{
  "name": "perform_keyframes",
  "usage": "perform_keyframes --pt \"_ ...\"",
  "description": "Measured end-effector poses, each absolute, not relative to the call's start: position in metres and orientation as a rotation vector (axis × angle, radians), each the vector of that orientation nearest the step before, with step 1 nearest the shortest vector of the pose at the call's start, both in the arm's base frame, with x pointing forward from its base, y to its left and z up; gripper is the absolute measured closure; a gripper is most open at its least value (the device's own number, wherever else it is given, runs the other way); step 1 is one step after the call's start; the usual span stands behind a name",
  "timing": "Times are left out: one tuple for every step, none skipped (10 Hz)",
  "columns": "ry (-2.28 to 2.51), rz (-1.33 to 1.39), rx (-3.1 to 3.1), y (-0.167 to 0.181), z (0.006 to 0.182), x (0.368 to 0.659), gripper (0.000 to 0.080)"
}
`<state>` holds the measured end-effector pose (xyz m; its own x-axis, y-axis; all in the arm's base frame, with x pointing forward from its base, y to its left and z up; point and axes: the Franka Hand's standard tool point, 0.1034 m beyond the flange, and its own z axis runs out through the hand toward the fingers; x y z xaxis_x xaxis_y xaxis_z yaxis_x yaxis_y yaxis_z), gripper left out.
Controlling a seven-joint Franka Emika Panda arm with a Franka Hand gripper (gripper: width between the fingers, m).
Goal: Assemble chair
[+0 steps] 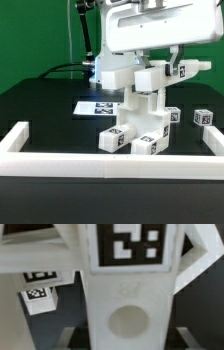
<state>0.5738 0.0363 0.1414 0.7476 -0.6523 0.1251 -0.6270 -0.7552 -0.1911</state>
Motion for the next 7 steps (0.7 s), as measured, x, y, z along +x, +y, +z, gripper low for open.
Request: perform_keyframes --pt "1.032 -0.276 -2.809 0.0364 0.1407 0.5732 0.0508" --pt "1.024 -0.277 -2.816 0.0359 0.1376 0.5718 0.0508" --pt "1.017 -0.3 -2.817 0.0349 0.1367 0.5726 0.0508" --pt "1.017 -0.302 -2.816 0.035 0.1375 0.5733 0.0508" --pt "1.017 -0.302 -2.816 0.035 0.1374 0.5733 0.0508" --pt "1.017 -0.302 -2.816 0.035 0.1373 0.5733 0.0508" --pt "1.017 -0.302 -2.817 0.0349 0.1368 0.5738 0.0508"
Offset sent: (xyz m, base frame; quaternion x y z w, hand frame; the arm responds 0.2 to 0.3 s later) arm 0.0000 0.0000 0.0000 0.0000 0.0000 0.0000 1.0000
